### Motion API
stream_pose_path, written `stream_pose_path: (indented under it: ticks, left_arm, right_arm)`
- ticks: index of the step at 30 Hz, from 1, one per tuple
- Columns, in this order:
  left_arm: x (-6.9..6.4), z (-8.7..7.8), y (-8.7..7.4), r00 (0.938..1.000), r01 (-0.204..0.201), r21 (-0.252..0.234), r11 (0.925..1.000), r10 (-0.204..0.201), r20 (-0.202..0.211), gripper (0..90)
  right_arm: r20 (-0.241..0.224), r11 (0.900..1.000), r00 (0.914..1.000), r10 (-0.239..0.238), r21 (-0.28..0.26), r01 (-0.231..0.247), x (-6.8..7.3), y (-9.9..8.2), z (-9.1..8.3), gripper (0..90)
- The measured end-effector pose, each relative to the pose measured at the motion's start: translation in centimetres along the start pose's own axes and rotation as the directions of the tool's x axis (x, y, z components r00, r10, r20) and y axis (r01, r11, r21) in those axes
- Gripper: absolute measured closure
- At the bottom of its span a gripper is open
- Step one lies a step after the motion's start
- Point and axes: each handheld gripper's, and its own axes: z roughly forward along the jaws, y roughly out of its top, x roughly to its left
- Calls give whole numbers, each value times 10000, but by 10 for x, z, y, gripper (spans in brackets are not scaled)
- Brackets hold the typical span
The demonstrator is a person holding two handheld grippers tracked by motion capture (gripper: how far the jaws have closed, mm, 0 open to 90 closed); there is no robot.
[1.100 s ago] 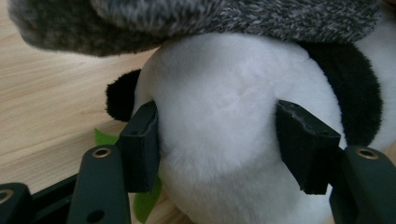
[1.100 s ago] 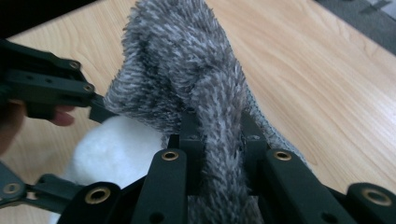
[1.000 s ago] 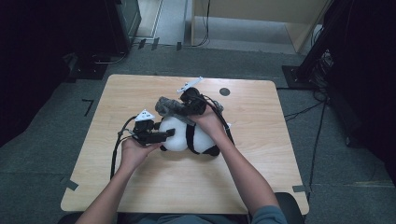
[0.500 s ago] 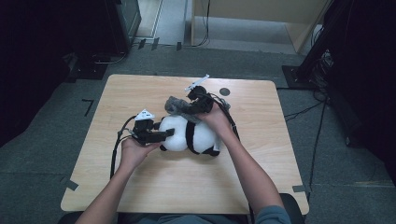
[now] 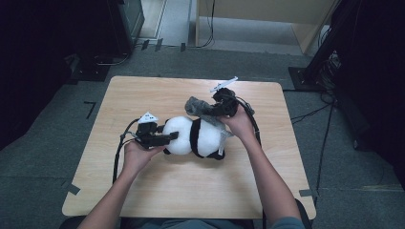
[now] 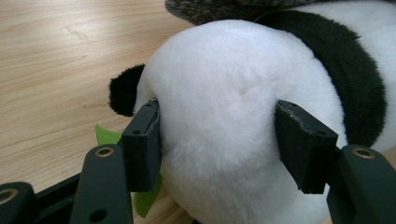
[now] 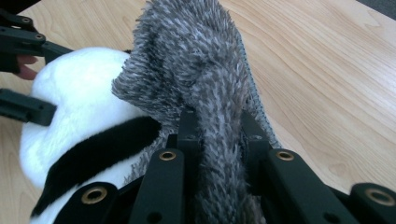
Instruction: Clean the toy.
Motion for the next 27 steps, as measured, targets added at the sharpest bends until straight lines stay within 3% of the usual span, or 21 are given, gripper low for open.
stream_pose_path:
  ticks: [9,13,17,19,21,27]
  left_arm:
    - [-1,0,0,10000,-34,72,10000,34,16,385]
    - [-1,1,1,10000,-13,84,10000,13,12,389]
    - [-2,1,1,10000,-18,69,10000,17,49,392]
    - [-2,2,1,10000,-36,57,10000,35,62,395]
    - [-3,3,1,9999,-36,41,10000,35,104,398]
    - [-3,3,2,9999,8,35,10000,-9,140,407]
  right_arm:
    - [-51,9992,10000,-16,-391,14,-3,-17,-17,759]
    - [-50,9983,9988,-485,-320,484,-1,-22,-18,723]
    - [-221,9961,9997,-87,-878,67,-4,-33,-17,712]
    - [-618,9956,9977,282,-877,-336,-9,-36,-18,726]
    - [-707,9936,9969,358,-1047,-431,-11,-40,-19,732]
    - [-360,9913,9983,459,-1216,-500,-11,-44,-21,731]
